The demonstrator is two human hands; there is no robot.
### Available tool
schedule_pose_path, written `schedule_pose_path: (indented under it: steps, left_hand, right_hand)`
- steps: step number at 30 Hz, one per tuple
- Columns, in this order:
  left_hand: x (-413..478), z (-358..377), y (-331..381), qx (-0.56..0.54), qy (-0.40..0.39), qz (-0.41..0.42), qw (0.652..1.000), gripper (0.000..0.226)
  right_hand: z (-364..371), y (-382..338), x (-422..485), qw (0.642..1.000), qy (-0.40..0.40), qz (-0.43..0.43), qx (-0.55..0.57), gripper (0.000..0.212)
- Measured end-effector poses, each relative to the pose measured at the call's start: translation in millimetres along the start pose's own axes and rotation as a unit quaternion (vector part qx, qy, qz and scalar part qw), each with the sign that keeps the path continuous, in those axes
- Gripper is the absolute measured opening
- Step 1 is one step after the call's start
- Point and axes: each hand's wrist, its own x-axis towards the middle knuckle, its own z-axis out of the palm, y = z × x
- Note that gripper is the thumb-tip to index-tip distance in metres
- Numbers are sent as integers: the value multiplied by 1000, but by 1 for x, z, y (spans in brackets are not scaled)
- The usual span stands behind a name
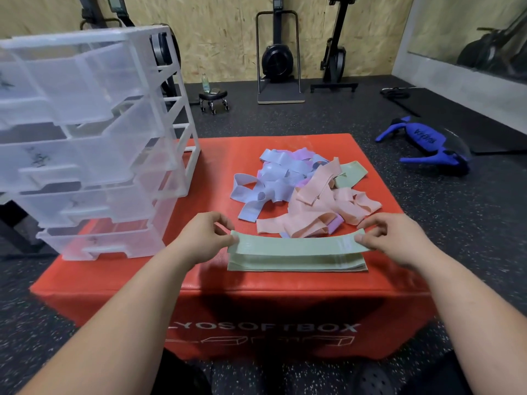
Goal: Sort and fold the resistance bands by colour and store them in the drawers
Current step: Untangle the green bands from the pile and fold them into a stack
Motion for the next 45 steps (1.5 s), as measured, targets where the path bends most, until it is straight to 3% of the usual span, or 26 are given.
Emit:
schedule_pose_path:
  steps: [13,17,21,24,34,39,42,45]
  left_hand:
    - [-3,18,-7,234,10,76,969,7]
    - [1,16,-15,223,-8,131,966,23]
    - [-1,11,-19,221,-86,181,954,55]
    - [-4,12,-19,237,-100,191,947,68]
    - [-4,14,-16,274,-95,206,935,66]
    - [-3,14,-20,296,-101,198,929,80]
    - [-1,16,-23,262,-102,195,940,84]
    - [12,17,-13,228,-72,198,951,81]
  right_hand:
    - [19,2,-2,991,-29,-40,-127,22]
    - [13,2,-3,988,-50,-60,-131,40]
    - [8,1,-9,975,-134,-86,-156,66]
    - [12,0,-9,969,-135,-94,-183,63]
    - [15,3,-5,963,-125,-103,-216,65]
    - [14,0,-5,960,-135,-105,-221,70]
    - [11,0,-4,970,-130,-111,-173,68]
    - [12,0,3,987,-73,-111,-91,58]
